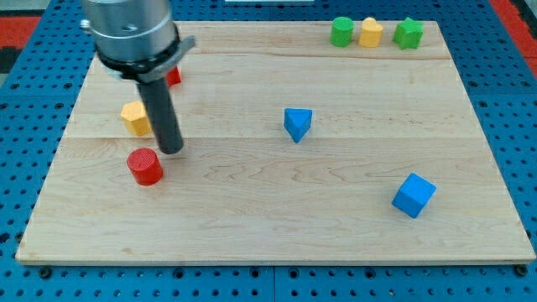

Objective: Move the red circle slightly to the down

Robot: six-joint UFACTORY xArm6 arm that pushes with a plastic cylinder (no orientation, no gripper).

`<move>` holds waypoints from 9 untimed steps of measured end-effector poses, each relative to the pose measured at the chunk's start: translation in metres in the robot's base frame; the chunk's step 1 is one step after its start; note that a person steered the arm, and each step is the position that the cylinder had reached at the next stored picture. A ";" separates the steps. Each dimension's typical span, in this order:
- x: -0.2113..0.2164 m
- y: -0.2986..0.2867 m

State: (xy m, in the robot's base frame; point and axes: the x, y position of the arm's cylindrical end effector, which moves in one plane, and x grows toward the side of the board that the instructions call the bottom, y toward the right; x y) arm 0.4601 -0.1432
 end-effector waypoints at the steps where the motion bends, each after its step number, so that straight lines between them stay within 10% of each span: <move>1: 0.041 0.000; 6: 0.044 -0.055; 7: 0.001 -0.142; 9: -0.104 -0.076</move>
State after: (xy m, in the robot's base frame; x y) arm 0.3561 -0.2195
